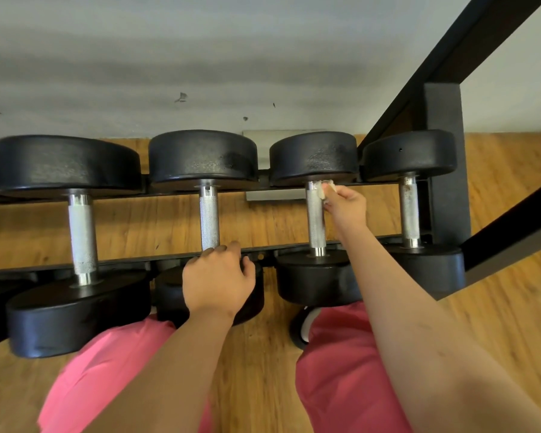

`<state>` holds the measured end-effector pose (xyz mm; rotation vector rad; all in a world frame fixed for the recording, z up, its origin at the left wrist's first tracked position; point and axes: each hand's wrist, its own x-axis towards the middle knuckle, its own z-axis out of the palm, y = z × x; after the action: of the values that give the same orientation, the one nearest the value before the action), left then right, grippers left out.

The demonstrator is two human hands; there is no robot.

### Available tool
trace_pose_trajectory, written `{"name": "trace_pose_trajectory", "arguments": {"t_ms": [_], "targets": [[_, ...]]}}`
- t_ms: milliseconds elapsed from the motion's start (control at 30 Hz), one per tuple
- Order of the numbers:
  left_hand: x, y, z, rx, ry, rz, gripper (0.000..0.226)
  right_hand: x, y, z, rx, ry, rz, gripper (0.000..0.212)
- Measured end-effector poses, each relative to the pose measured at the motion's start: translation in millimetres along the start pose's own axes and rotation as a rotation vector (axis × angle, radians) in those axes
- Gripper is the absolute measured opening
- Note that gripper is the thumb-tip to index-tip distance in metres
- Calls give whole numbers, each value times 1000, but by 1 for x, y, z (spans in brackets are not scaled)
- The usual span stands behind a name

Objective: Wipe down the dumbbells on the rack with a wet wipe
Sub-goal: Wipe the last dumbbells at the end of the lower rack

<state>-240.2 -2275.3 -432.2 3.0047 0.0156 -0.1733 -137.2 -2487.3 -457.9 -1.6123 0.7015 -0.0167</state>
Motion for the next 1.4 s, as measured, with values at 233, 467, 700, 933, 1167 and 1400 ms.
{"name": "trace_pose_trajectory", "arguments": {"t_ms": [233, 467, 700, 933, 1167, 1400], "targets": [[0, 0, 0, -11, 4, -2, 24, 3, -1, -3, -19, -63, 23, 13], [0, -1, 1, -20, 33, 9, 22, 0, 3, -17, -121, -256, 79, 4], [-1, 0, 1, 0, 34, 11, 22, -3, 10, -16, -23, -127, 9, 10], [-1, 0, 0, -5, 23, -1, 22, -10, 7, -2, -10, -48, 9, 15], [0, -1, 4, -20, 31, -1, 22, -10, 7, -1, -9, -123, 86, 19], [0, -1, 4, -3, 31, 1, 22, -14, 6, 0, -12, -46, 15, 15]]}}
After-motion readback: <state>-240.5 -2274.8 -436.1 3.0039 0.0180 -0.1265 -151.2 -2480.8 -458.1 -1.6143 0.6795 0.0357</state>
